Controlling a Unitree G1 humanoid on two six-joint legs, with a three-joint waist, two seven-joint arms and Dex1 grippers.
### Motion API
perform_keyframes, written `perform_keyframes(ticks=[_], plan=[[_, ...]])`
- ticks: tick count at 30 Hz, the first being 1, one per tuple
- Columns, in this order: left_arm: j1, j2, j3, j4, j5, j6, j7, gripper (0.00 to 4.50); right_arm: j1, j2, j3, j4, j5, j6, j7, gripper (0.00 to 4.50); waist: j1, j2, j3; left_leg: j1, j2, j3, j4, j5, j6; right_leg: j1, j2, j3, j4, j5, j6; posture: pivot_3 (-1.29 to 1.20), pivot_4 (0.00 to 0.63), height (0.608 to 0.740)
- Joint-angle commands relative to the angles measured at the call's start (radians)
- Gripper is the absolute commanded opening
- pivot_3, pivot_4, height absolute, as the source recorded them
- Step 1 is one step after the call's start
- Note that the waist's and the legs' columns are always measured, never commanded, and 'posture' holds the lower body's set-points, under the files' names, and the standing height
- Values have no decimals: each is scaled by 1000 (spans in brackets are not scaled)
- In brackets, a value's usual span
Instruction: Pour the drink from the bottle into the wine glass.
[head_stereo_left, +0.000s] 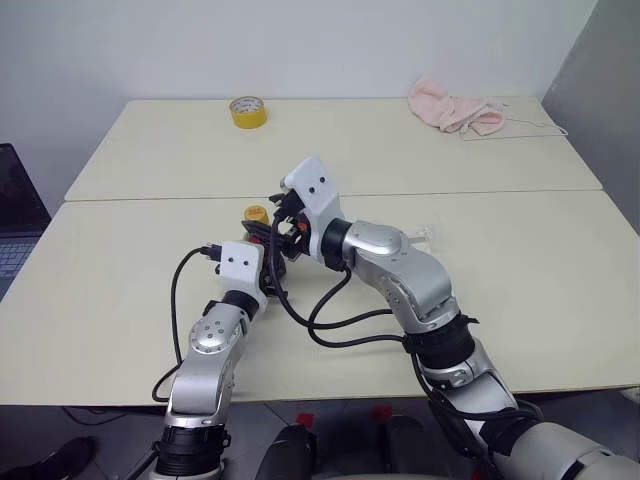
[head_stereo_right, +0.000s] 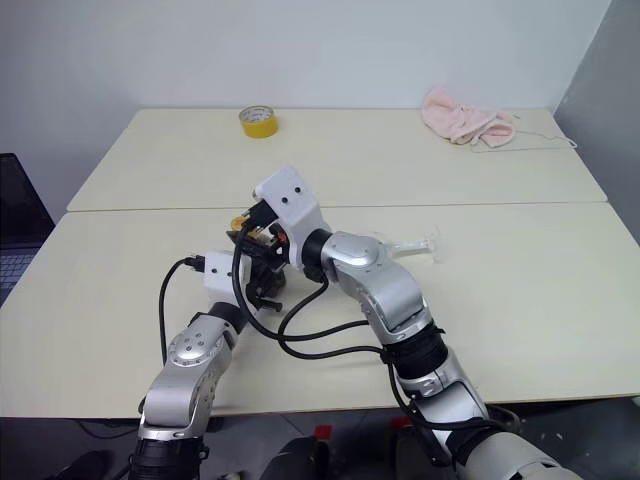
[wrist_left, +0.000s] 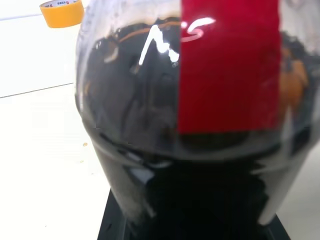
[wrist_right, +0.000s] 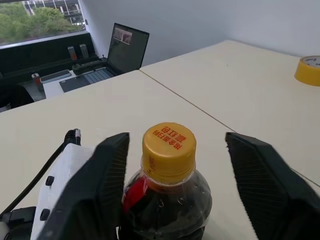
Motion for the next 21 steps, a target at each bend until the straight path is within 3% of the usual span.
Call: perform_keyframes(ticks=[1,3,4,14,21], plan=[[-9,3,-9,-27,9,-27,2,791,-11,10,15,-18,8,-18,3,2034,0,0,0,0,0,0,0,0,0,0,0,0,0,0,0,0,150,740],[-10,3,-10,-26,10,-28,1,791,-14,5,22,-15,4,-18,5,1318,0,0,0,0,0,0,0,0,0,0,0,0,0,0,0,0,150,740],[-11,4,-11,-25,10,-28,0,791,-15,3,26,-14,1,-19,5,1243,0,0,0,0,0,0,0,0,0,0,0,0,0,0,0,0,150,740],[-18,3,-10,-40,10,-8,4,791,-26,-41,19,29,7,-79,61,1243,0,0,0,0,0,0,0,0,0,0,0,0,0,0,0,0,150,740],[3,3,-5,-74,7,10,12,771,-163,-145,4,333,-37,-311,191,1243,-1,0,0,1,0,1,0,0,0,0,0,0,0,0,0,0,150,740]])
